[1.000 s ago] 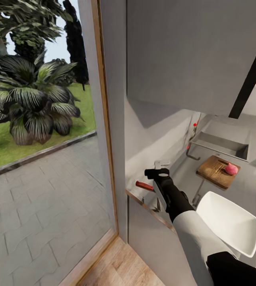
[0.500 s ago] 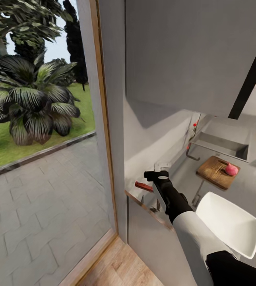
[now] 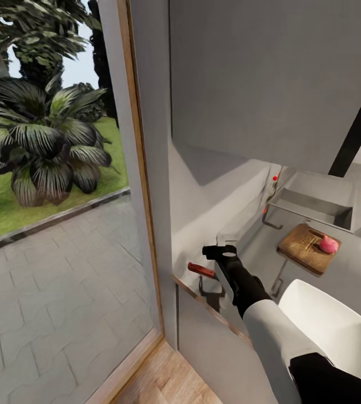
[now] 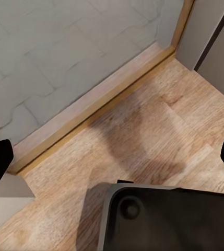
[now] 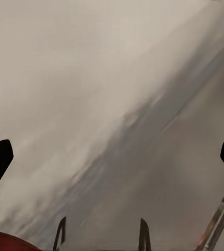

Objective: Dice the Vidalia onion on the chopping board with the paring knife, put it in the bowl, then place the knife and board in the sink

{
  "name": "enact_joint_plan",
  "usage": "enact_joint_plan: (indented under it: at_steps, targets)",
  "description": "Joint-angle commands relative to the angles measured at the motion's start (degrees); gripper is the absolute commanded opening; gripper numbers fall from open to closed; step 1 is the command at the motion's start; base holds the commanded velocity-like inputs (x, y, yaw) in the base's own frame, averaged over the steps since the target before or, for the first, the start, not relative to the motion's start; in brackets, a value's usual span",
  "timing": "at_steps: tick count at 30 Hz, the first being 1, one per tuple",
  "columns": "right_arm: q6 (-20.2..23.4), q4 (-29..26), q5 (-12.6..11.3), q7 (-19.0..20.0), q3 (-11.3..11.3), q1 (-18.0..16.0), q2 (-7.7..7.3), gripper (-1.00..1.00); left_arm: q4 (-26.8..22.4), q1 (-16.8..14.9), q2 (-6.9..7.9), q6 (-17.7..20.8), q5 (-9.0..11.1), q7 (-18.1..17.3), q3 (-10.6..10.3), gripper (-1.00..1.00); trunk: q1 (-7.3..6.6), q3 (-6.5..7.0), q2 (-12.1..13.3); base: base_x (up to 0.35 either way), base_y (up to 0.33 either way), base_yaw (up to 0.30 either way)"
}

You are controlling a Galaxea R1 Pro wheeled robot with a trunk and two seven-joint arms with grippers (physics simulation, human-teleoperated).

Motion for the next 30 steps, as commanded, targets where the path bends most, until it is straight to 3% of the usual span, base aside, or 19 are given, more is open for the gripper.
enact_joint_plan:
  at_steps: [1,11,24,30]
  targets:
    - [0.01,0.48,-0.08,-0.33,0.17,-0.05,0.00,1.00,-0.10,0.01,-0.10,-0.06,-0.39,-0.37,0.40,1.00,0.04,-0.11,-0.12,0.003,-0.001,0.000]
    - [-3.03,4.72,-0.26,-0.27,0.10,-0.05,0.00,1.00,-0.10,-0.02,-0.10,-0.06,-0.41,-0.37,0.42,1.00,0.04,-0.11,-0.12,0.000,0.000,0.000]
    - [-3.35,5.10,-0.27,-0.27,0.11,-0.05,0.00,1.00,-0.10,-0.03,-0.10,-0.06,-0.42,-0.37,0.38,1.00,0.04,-0.11,-0.12,0.005,0.000,0.000]
    - [-3.35,5.12,-0.28,-0.27,0.18,-0.05,0.00,1.00,-0.10,-0.02,-0.10,-0.06,-0.43,-0.39,0.38,1.00,0.04,-0.11,-0.12,0.166,0.000,0.000]
